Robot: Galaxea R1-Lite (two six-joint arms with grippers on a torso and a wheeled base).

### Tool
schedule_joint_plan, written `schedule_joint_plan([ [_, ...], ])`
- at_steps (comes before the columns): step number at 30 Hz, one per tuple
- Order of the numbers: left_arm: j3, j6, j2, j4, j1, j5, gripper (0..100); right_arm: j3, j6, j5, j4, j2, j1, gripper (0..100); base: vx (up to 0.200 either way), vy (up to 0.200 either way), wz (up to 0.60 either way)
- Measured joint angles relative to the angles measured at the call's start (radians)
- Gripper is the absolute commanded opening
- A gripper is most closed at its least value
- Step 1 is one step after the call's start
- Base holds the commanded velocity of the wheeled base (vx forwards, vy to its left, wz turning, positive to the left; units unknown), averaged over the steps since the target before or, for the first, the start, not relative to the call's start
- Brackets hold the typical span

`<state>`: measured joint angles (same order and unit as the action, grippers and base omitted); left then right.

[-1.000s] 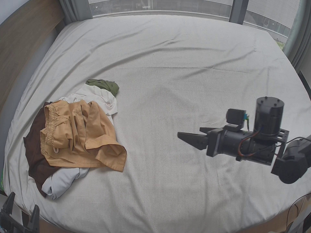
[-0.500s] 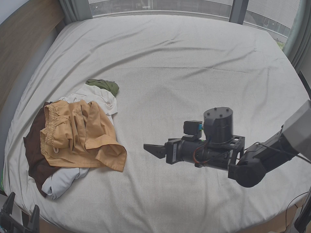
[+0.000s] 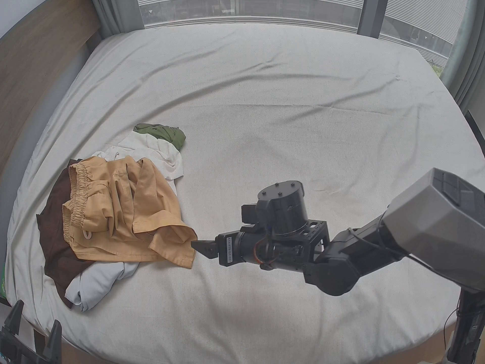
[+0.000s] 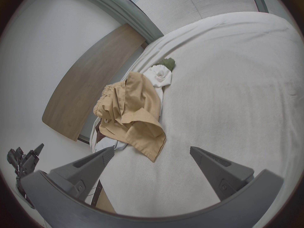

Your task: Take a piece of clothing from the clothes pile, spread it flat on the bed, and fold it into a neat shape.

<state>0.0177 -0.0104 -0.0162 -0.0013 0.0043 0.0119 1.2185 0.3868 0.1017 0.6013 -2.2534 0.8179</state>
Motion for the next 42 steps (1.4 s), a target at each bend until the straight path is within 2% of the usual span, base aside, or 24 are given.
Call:
schedule_joint_plan([
  [5,0.0,0.0,0.0,0.0,0.0,0.0,100,0.081,0.024,-0.016,-0.053,-0.062,0.023,100,0.0,0.0,0.0],
  [19,0.0,0.0,0.0,0.0,0.0,0.0,100,0.409,0.161,-0.078,-0.335,-0.219,0.069,100,0.0,0.0,0.0],
  [28,0.0,0.0,0.0,0.0,0.0,0.0,100,0.586,0.242,-0.127,-0.43,-0.337,0.084,100,0.0,0.0,0.0],
  [29,0.0,0.0,0.0,0.0,0.0,0.0,100,0.606,0.254,-0.131,-0.437,-0.349,0.086,0,0.0,0.0,0.0],
  [35,0.0,0.0,0.0,0.0,0.0,0.0,100,0.681,0.272,-0.161,-0.442,-0.407,0.096,0,0.0,0.0,0.0],
  [42,0.0,0.0,0.0,0.0,0.0,0.0,100,0.702,0.29,-0.166,-0.44,-0.435,0.099,0,0.0,0.0,0.0],
])
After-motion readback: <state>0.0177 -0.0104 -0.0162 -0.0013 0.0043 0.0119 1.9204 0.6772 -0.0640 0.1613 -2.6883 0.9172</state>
